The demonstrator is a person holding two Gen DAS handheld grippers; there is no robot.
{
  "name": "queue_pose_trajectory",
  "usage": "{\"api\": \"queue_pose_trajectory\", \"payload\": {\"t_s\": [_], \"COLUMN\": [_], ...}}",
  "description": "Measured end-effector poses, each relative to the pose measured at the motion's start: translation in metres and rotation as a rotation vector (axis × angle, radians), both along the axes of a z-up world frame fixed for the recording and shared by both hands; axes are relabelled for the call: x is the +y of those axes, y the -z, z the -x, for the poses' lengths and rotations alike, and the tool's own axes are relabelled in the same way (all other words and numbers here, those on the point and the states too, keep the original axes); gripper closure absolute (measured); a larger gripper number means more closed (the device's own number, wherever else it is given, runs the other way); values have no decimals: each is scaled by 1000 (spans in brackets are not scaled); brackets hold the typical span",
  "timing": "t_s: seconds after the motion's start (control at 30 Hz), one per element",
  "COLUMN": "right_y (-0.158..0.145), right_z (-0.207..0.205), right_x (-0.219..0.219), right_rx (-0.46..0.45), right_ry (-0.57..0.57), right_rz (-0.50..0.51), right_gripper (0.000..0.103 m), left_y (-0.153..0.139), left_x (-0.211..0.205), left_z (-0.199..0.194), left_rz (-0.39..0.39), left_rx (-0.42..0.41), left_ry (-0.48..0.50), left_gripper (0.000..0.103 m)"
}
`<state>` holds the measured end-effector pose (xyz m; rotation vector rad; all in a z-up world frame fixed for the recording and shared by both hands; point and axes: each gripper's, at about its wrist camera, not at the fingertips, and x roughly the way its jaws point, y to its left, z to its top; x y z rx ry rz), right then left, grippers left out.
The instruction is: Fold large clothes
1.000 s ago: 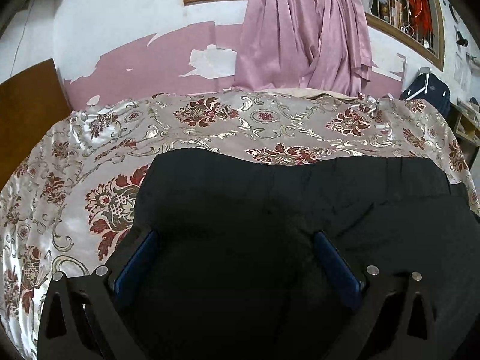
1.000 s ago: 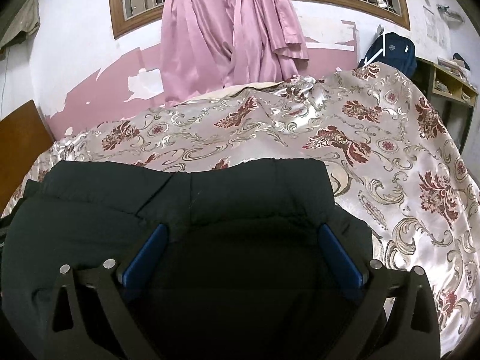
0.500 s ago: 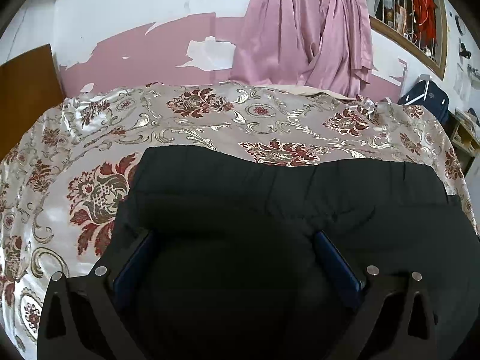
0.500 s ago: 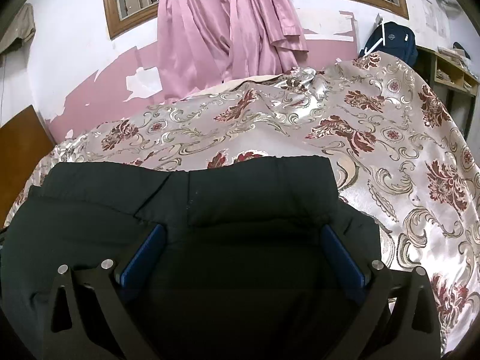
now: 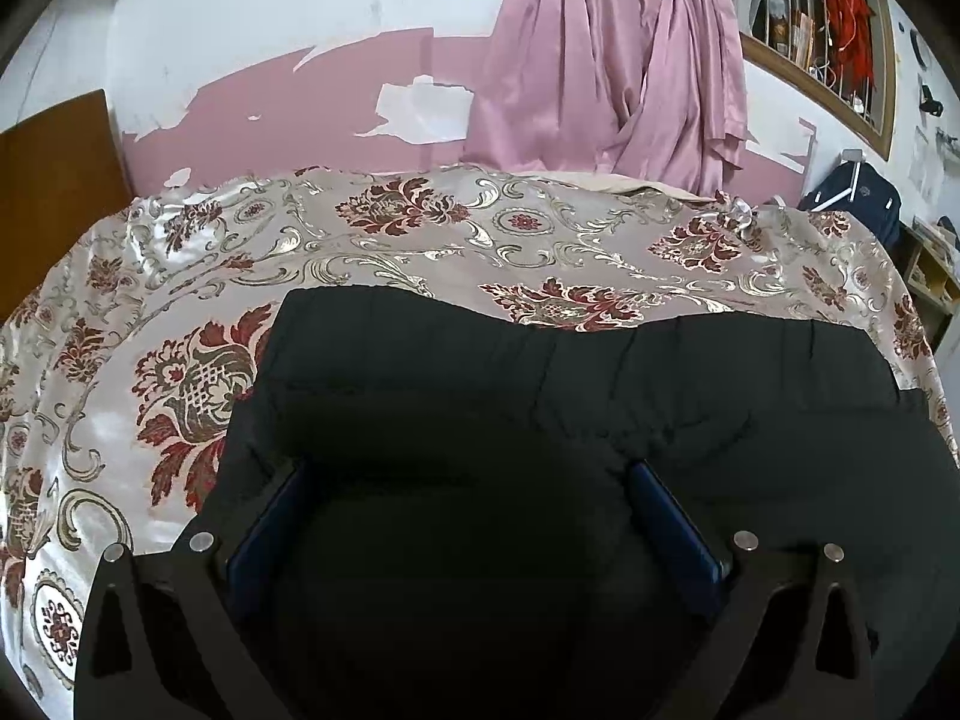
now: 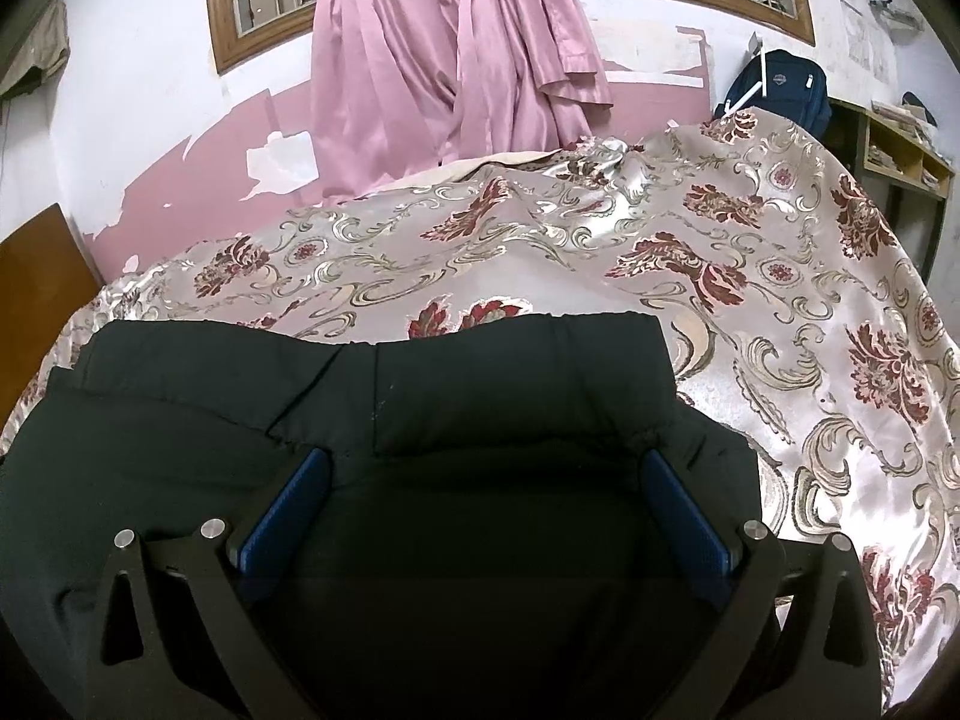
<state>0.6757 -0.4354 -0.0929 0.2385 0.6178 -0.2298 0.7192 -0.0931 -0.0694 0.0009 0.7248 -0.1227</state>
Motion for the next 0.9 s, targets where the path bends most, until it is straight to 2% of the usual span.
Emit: {"api": "queue_pose_trajectory", "payload": {"t_s": [0.2, 0.33, 0.43, 0.6, 0.77, 0.9], "right_y": [0, -7, -14, -23, -17, -4], "right_z": [1, 13, 23, 62, 92, 102], "right_x": [1, 1, -11, -41, -70, -93], "right_rx": [-1, -56, -98, -186, -155, -94], "right_ry": [2, 8, -49, -130, -79, -36], "right_rz": [7, -1, -89, -257, -284, -316], "right_gripper": [2, 2, 2, 2, 2, 2], "left_y": [0, -6, -17, -44, -50, -42], "left_x": [-2, -1, 7, 31, 59, 85], "left_z": [2, 6, 10, 30, 39, 39], "left_rz": [-14, -25, -25, -32, -98, -85], "left_rx": [-13, -7, -1, -61, -57, 0], "left_ry": [-7, -5, 2, 45, 67, 54], "left_gripper": [0, 0, 0, 0, 0, 0]}}
